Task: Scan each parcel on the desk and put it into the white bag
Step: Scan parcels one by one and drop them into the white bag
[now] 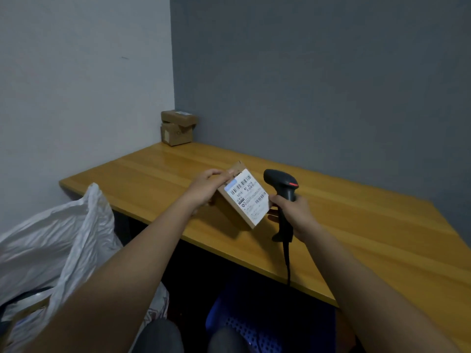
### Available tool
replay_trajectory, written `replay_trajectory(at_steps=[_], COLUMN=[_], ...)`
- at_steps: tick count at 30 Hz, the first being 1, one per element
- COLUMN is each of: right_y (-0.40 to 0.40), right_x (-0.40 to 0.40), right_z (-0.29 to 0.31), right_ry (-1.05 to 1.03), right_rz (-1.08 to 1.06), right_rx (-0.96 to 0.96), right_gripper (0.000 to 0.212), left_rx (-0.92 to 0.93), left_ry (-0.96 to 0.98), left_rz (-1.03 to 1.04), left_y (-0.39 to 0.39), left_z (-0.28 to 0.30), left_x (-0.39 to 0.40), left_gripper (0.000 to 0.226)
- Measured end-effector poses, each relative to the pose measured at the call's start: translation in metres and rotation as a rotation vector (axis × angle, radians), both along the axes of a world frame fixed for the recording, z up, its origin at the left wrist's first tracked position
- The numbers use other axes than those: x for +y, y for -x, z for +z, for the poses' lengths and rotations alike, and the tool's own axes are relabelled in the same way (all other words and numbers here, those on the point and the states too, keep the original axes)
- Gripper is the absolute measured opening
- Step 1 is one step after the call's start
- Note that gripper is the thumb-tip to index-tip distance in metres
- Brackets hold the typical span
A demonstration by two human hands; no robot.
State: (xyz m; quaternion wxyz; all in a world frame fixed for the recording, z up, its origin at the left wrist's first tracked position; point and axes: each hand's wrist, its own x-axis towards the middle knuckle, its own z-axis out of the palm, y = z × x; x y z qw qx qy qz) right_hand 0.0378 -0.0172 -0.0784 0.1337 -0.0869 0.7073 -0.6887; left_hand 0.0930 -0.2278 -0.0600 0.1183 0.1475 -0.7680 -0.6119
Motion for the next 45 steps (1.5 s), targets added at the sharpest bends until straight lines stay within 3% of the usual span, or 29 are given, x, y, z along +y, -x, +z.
replay_trajectory(at_steps=[4,11,14,24,33,45], right_y=[-0.003,-0.027,-0.034,-0.038,-0.046,-0.083], right_x=[0.008,0.008,0.010,0.008,-0.007,-0.120], right_z=[0.001,0.005,0.004,0.006,0.014,0.033], right_ry=[-0.101,-0.456,-0.592,-0.604,-0.417,-0.258], right_rz=[-0.064,0.044,0.080,0.108,0.102,0.221], right_rx=[0.087,0.565,0.643,0.611,0.527,0.415], right_gripper=[0.015,0.016,0.016,0.016,0.014,0.016], left_rx=[0.100,0.104,0.096,0.097,0.150,0.300], left_ry=[0.062,0.167,0.150,0.158,0.162,0.175], left_rz=[0.088,0.113,0.107,0.121,0.167,0.479], left_y=[0.003,0.007,0.009,0.005,-0.022,-0.155], left_z=[-0.001,0.007,0.007,0.009,0.018,0.056], left_x=[-0.003,-0.008,-0.010,-0.015,-0.029,-0.114], left_gripper=[0.053,0.062,0.064,0.066,0.064,0.051])
